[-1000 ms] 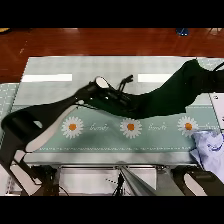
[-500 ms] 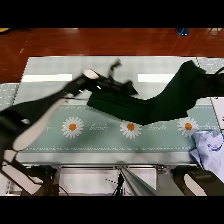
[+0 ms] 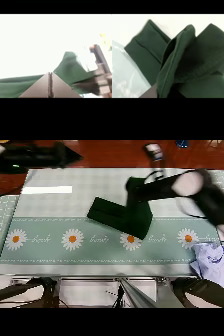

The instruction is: Fold the shirts.

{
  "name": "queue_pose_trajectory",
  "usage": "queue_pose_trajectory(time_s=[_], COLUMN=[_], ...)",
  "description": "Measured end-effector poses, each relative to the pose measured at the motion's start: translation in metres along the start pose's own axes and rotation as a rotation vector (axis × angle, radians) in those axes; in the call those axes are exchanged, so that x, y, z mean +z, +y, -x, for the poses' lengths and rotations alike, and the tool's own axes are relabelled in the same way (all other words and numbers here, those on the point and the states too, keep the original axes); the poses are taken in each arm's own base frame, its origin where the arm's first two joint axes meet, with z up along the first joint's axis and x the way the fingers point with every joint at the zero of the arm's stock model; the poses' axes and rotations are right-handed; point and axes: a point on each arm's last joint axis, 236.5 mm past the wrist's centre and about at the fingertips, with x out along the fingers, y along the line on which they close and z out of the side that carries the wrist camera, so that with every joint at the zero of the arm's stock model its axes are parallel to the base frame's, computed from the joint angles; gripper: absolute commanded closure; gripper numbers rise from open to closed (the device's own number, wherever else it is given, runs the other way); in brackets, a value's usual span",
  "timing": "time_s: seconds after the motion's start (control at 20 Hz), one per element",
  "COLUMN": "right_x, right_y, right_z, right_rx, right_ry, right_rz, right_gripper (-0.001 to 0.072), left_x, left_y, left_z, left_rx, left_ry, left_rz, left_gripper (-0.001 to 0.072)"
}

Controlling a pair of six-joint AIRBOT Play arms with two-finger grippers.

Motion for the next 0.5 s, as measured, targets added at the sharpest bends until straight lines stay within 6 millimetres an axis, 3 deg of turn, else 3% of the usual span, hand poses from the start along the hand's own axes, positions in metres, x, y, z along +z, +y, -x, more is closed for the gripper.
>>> queue_pose_trajectory(time_s=[0.05, 0.1, 0.25, 0.35, 0.5], right_x=[-0.002, -0.006, -0.023, -0.029, -0.032], right_y=[0.009, 0.019, 0.050, 0.055, 0.037], right_z=[-0.025, -0.052, -0.111, -0.127, -0.117], right_rx=[0.017, 0.039, 0.112, 0.128, 0.101], right_ry=[0.006, 0.010, 0.028, 0.036, 0.073], right_rz=[0.005, 0.001, -0.062, -0.091, -0.095], right_gripper=[0.0453, 0.0358, 0.0258, 0.0258, 0.0258], left_x=[0.004, 0.008, 0.007, 0.001, -0.006], left_y=[-0.003, -0.008, -0.018, -0.018, -0.005], left_z=[0.017, 0.034, 0.064, 0.073, 0.080], left_rx=[0.011, 0.019, 0.037, 0.059, 0.121], left_ry=[-0.011, -0.030, -0.033, -0.010, 0.020], left_rz=[-0.017, -0.034, -0.072, -0.090, -0.111], left_gripper=[0.0680, 0.0680, 0.0680, 0.0680, 0.0679])
